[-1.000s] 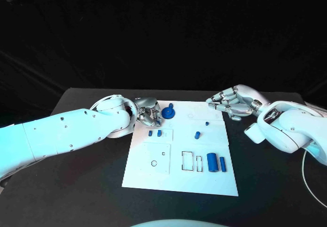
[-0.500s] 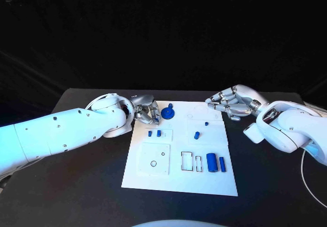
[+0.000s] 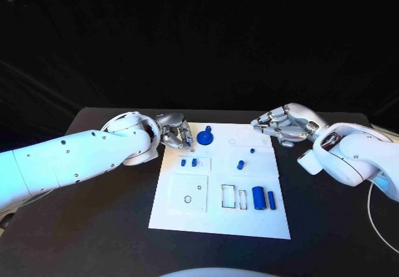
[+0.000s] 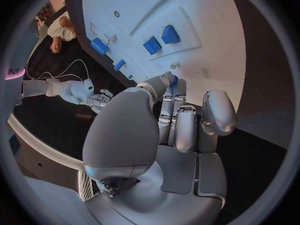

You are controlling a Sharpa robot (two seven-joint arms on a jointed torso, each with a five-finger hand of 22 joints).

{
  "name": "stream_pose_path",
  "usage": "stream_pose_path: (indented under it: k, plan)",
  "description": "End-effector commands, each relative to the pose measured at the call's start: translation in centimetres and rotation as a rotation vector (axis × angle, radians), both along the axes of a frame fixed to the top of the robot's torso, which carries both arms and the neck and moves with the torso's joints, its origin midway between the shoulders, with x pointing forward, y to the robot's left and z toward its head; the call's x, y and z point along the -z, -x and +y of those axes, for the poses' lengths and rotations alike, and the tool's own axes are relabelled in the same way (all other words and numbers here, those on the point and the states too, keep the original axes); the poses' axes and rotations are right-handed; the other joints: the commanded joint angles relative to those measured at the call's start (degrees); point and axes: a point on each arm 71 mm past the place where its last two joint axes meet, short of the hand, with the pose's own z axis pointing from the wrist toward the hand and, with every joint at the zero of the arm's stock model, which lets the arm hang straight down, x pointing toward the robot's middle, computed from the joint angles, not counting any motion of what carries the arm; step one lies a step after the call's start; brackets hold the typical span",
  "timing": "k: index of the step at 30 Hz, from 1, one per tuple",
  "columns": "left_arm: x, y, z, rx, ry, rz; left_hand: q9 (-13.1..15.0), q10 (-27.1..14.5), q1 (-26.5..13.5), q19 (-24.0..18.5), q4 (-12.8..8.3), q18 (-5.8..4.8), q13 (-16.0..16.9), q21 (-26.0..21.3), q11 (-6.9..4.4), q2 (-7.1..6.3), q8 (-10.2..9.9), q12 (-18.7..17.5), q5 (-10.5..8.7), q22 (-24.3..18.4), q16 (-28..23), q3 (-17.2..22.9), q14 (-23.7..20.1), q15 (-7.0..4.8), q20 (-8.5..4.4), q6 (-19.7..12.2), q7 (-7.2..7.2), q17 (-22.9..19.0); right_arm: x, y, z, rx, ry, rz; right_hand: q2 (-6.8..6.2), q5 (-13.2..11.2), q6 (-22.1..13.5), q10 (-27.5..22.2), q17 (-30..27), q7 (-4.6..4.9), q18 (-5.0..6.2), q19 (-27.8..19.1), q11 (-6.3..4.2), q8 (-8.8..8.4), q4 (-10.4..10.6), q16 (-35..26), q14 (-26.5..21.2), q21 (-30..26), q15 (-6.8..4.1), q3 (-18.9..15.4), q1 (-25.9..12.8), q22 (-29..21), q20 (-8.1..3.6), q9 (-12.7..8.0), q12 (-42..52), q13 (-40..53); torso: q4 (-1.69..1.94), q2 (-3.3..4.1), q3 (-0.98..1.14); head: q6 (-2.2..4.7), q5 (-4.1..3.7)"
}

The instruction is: Assemble the parts on the task board

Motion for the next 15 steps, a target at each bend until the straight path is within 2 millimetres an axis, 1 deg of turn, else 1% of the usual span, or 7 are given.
stream_pose_path:
  k: [1,8,15]
  plan:
    - [0.11,-0.07,-0.24,0.014,-0.011,0.012,0.04,1.15,-0.05,0.26,-0.22,-0.8,0.04,-0.29,-0.7,0.38,-0.26,-0.01,0.21,2.24,0.17,0.19,1.86,-0.03,-0.22,0.24,0.14,-0.01,-0.03,0.04,0.1,-0.01,0.003,-0.009,-0.29,0.15,-0.45,-0.4,3.86,0.07,0.94,-0.14,0.1,0.33,0.07,-0.33,3.61,-0.28,-0.43,0.3,0.46,-0.02,-0.03,-0.07,-0.01,0.02,0.0,-0.01,0.02,0.0,0.09]
    - [0.24,-0.15,-0.58,0.022,-0.013,0.017,0.04,1.15,-0.05,0.26,-0.22,-0.8,0.04,-0.29,-0.7,0.38,-0.26,-0.01,0.21,2.24,0.17,0.19,1.86,-0.03,-0.22,0.24,0.14,-0.01,-0.03,0.05,0.12,-0.011,0.003,-0.009,-0.29,0.15,-0.45,-0.4,3.86,0.07,0.94,-0.14,0.1,0.33,0.07,-0.33,3.61,-0.28,-0.43,0.3,0.46,-0.02,-0.03,-0.07,-0.01,0.02,-0.12,0.01,0.03,-0.07,0.18]
    - [0.53,-0.22,-0.89,0.032,-0.031,0.025,0.04,1.14,-0.06,0.26,-0.25,-0.81,0.05,-0.28,-0.68,0.38,-0.3,-0.05,0.22,2.26,0.09,0.21,1.82,-0.02,-0.22,0.23,0.16,-0.16,-0.04,0.07,0.11,-0.011,0.003,-0.009,-0.29,0.15,-0.45,-0.4,3.86,0.07,0.94,-0.14,0.1,0.33,0.07,-0.33,3.61,-0.28,-0.43,0.3,0.46,-0.02,-0.03,-0.07,-0.01,0.02,-0.04,0.0,0.04,-0.09,0.15]
